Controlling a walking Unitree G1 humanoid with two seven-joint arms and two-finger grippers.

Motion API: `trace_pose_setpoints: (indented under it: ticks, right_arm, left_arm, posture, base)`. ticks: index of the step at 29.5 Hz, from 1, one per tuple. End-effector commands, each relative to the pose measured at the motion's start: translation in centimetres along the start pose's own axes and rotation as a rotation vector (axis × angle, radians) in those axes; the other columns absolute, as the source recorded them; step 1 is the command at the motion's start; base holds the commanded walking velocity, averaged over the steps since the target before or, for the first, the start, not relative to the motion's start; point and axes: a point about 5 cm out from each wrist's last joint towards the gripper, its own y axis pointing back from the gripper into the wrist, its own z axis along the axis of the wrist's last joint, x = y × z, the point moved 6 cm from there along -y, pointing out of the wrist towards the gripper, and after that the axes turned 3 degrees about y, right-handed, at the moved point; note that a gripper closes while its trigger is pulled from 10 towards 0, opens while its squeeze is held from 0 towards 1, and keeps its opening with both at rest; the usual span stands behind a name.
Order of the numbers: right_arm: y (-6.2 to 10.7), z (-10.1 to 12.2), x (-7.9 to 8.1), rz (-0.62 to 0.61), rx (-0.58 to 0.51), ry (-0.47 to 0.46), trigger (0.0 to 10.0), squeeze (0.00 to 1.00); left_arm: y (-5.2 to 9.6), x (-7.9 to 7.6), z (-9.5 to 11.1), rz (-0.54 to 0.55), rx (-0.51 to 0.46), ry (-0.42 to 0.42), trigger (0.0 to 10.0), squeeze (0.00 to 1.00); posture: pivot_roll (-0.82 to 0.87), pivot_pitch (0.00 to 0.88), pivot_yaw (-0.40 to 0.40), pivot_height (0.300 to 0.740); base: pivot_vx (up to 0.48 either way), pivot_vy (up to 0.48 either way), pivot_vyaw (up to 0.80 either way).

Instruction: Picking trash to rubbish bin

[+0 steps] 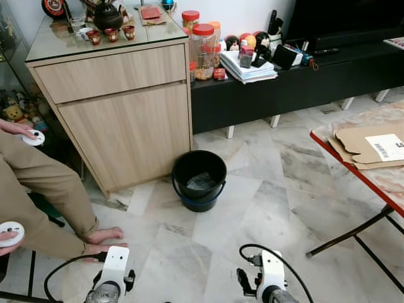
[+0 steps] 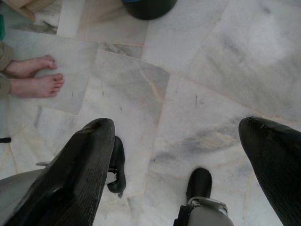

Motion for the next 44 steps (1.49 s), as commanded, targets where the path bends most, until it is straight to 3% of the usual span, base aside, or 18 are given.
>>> trace_pose_setpoints:
  ticks: [1, 5, 44]
  right_arm:
    - [-0.03, 0.17, 0.03, 0.002, -0.005, 0.005, 10.0, 0.00]
    - [-0.04, -0.02, 0.03, 0.001, 0.010, 0.006, 10.0, 0.00]
    - [0.00, -0.64, 0.50, 0.009, 0.028, 0.022, 10.0, 0.00]
  left_arm:
    - [0.14, -0.08, -0.90, -0.007, 0.031, -0.012, 10.0, 0.00]
    - [0.13, -0.10, -0.85, -0.007, 0.030, -0.011, 10.0, 0.00]
    - [0.11, 0.38, -0.58, 0.023, 0.018, -0.026, 10.0, 0.00]
  posture:
    - [0.13, 0.070, 0.007, 0.740]
    - [0.13, 0.076, 0.005, 0.740]
    - [0.13, 0.104, 0.008, 0.740]
  base:
    - [0.000, 0.000, 0.00]
    - [0.000, 0.000, 0.00]
    - [0.000, 0.000, -0.79]
